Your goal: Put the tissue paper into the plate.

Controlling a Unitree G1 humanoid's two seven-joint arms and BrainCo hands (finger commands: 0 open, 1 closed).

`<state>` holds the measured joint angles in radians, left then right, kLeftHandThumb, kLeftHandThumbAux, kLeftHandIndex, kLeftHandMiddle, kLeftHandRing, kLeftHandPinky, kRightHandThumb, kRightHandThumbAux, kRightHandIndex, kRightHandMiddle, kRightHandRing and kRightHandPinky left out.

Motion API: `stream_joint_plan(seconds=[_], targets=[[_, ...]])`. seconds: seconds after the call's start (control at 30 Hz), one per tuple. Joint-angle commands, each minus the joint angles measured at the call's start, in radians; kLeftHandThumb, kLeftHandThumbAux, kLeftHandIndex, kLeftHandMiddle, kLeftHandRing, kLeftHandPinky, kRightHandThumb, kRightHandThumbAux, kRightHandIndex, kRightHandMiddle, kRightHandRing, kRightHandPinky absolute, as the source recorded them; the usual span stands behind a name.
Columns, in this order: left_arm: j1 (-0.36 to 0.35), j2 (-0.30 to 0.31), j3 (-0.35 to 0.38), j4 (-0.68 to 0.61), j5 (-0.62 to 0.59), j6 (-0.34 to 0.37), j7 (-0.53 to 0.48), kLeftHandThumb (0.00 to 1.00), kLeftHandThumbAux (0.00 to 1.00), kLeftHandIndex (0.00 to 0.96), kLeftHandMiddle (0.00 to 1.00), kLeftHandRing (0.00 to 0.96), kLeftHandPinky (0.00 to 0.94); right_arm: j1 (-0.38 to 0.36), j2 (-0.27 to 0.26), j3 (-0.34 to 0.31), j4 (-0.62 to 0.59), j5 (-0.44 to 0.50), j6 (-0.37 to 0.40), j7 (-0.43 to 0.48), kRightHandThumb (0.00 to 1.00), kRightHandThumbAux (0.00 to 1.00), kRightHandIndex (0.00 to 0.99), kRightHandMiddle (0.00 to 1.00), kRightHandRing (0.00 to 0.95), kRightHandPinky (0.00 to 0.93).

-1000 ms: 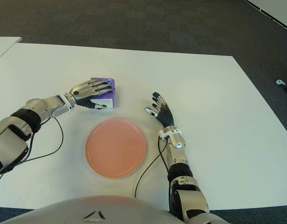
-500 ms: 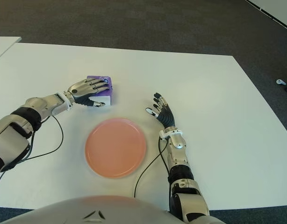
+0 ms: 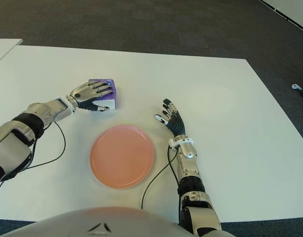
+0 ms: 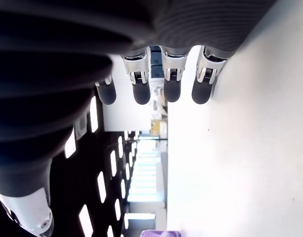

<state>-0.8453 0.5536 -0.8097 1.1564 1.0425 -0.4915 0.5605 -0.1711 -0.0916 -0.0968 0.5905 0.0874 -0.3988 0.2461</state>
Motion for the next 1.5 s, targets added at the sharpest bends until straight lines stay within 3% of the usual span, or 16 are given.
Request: stream_joint_plan(seconds=[0.03,0.17,0.83,1.03,1.23,1.5], targets=[[0.014,0.006,-0.010,0.006,0.023,0.025,0.062,0.164,0.079,0.000,0.000,0.000,0.000,0.108,0.007,0.002,0.057,0.008,0.100,0.000,0.000,0.668,0.000,0.000,0.000,0.000],[0.017,0.019,-0.001,-0.011,0.024,0.030,0.139,0.169,0.088,0.000,0.000,0.000,0.000,0.104,-0.001,0.004,0.087,0.005,0.064,0.020,0.000,0.666,0.000,0.000,0.000,0.000],[0.053,0.091,0.038,-0.125,0.025,0.056,0.371,0.144,0.136,0.000,0.000,0.000,0.000,0.147,0.003,0.015,0.012,0.003,0.121,0.012,0.000,0.662,0.000,0.000,0.000,0.000],[0.074,0.104,0.066,-0.149,0.014,0.041,0.433,0.151,0.148,0.000,0.000,0.000,0.000,0.110,-0.008,0.011,0.117,-0.002,0.048,0.040,0.000,0.664,0.000,0.000,0.000,0.000],[0.093,0.120,0.091,-0.170,0.006,0.026,0.462,0.185,0.141,0.000,0.000,0.000,0.000,0.114,-0.018,0.020,0.129,-0.007,0.002,0.068,0.000,0.646,0.000,0.000,0.000,0.000],[0.105,0.109,0.105,-0.128,0.000,0.026,0.466,0.207,0.122,0.000,0.000,0.000,0.000,0.128,-0.008,0.020,0.081,0.000,0.081,0.045,0.000,0.638,0.000,0.000,0.000,0.000]])
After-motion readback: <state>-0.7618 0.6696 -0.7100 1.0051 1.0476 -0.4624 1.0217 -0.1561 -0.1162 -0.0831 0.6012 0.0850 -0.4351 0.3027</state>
